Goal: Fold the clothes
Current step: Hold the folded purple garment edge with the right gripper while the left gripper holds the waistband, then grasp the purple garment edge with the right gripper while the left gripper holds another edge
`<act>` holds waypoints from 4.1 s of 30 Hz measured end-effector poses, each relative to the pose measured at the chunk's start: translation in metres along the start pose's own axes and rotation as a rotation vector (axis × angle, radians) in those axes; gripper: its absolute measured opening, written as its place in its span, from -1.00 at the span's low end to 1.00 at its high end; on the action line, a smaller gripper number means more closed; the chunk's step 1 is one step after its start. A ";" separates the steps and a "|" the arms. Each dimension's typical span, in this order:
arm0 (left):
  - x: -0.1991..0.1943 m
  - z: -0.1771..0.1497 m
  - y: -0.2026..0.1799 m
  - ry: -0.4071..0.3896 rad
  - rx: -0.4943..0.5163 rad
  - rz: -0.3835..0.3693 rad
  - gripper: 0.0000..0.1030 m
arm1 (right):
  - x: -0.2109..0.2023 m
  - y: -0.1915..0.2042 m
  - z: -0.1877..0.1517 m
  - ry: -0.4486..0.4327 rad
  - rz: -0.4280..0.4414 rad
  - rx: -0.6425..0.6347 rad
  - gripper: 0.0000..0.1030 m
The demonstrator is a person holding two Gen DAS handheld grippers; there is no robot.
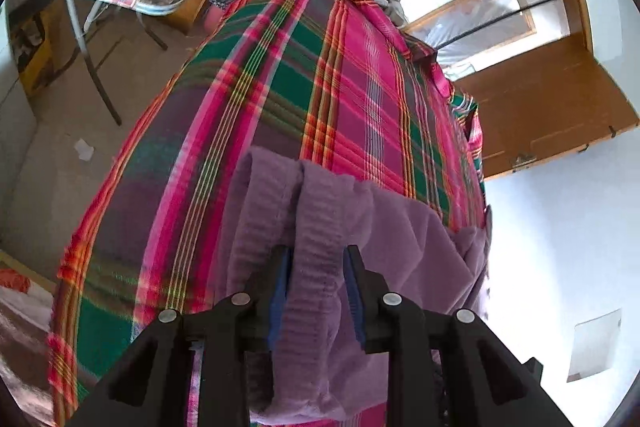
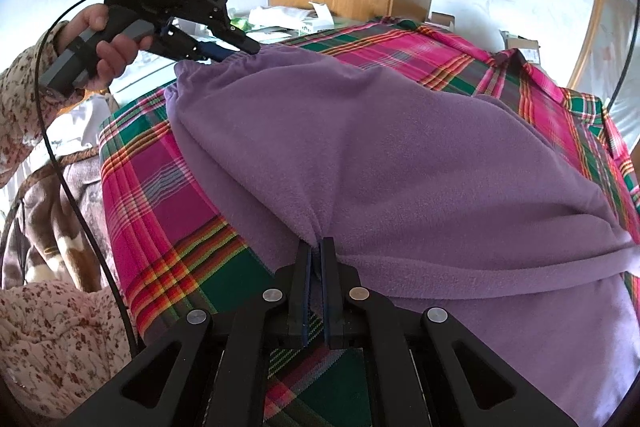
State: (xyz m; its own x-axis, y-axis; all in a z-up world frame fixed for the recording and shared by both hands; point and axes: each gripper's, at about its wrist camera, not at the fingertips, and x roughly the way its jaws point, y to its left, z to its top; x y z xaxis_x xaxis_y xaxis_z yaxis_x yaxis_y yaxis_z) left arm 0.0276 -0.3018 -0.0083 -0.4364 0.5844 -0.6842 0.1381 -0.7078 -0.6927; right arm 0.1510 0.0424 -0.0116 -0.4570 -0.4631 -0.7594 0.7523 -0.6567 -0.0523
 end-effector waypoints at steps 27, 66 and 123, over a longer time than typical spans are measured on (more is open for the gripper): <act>0.002 0.021 0.014 -0.092 -0.073 0.047 -0.91 | 0.001 0.001 0.000 0.001 -0.014 0.006 -0.91; 0.097 -0.140 -0.195 -0.010 0.626 0.082 -0.51 | -0.189 -0.204 -0.149 -0.165 -0.500 0.788 -0.63; 0.143 -0.166 -0.211 0.024 0.723 0.085 -0.48 | -0.061 -0.318 -0.049 -0.044 -0.437 0.940 -0.36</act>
State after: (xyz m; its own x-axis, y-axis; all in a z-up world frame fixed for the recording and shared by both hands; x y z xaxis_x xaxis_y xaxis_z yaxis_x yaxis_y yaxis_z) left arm 0.0842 -0.0029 0.0026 -0.4293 0.5184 -0.7396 -0.4547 -0.8316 -0.3190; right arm -0.0371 0.3093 0.0195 -0.6320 -0.0822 -0.7706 -0.1484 -0.9631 0.2244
